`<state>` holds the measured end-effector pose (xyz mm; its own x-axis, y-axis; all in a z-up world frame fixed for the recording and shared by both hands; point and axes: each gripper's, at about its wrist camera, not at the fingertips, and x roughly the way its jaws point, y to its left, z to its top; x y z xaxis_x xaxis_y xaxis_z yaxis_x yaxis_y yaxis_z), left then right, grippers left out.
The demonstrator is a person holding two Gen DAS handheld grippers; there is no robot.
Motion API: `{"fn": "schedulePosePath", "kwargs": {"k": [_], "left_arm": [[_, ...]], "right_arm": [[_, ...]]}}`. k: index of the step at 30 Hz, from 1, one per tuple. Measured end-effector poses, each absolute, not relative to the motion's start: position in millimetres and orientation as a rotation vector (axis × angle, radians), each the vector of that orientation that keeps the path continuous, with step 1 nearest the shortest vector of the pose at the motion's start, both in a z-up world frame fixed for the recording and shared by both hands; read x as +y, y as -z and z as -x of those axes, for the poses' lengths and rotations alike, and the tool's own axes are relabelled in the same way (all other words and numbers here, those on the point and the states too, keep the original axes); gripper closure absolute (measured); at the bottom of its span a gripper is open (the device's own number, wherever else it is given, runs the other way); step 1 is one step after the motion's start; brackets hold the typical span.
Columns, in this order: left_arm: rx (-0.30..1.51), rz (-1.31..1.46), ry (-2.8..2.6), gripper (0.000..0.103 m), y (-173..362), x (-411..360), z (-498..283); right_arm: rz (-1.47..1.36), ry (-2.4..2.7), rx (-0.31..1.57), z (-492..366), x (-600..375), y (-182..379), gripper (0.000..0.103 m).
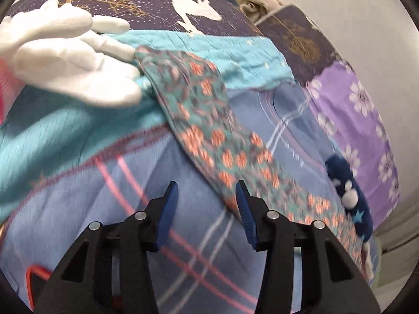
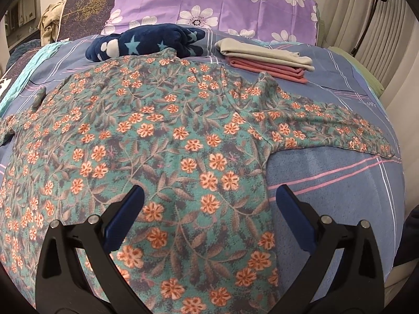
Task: Fold small clothes
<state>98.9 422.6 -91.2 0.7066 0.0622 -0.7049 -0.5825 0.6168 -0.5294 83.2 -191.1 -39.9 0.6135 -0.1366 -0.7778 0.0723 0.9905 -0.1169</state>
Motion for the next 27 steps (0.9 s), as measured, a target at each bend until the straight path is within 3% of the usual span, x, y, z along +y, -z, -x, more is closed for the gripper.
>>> {"fn": "schedulePosePath", "kwargs": {"k": [4, 5, 6, 7, 8, 13, 19, 24, 27], "left_arm": [[0.632, 0.877, -0.454, 0.056, 88, 442, -113], [0.619, 0.873, -0.475, 0.061, 86, 446, -118], [0.616, 0.866, -0.495, 0.068, 85, 449, -121], [0.616, 0.853, -0.516, 0.091, 83, 451, -124], [0.618, 0.836, -0.532, 0.101, 79, 451, -128], [0.524, 0.682, -0.430, 0.101, 22, 408, -140], [0.472, 0.391, -0.040, 0.101, -61, 249, -169], [0.516, 0.221, 0.252, 0.101, -61, 106, -181], [0.593, 0.075, 0.375, 0.089, -34, 24, -181]], "right_arm": [[0.081, 0.129, 0.904, -87, -192, 40, 0.002], [0.080, 0.130, 0.904, -88, -192, 40, 0.002], [0.079, 0.132, 0.903, -89, -193, 40, 0.002], [0.077, 0.132, 0.902, -89, -193, 40, 0.002], [0.075, 0.133, 0.901, -89, -194, 40, 0.002], [0.058, 0.141, 0.899, -90, -202, 42, 0.002], [0.003, 0.129, 0.904, -90, -211, 43, 0.002], [-0.015, 0.142, 0.898, -85, -223, 43, 0.002], [-0.036, 0.168, 0.902, -82, -236, 44, 0.002]]}}
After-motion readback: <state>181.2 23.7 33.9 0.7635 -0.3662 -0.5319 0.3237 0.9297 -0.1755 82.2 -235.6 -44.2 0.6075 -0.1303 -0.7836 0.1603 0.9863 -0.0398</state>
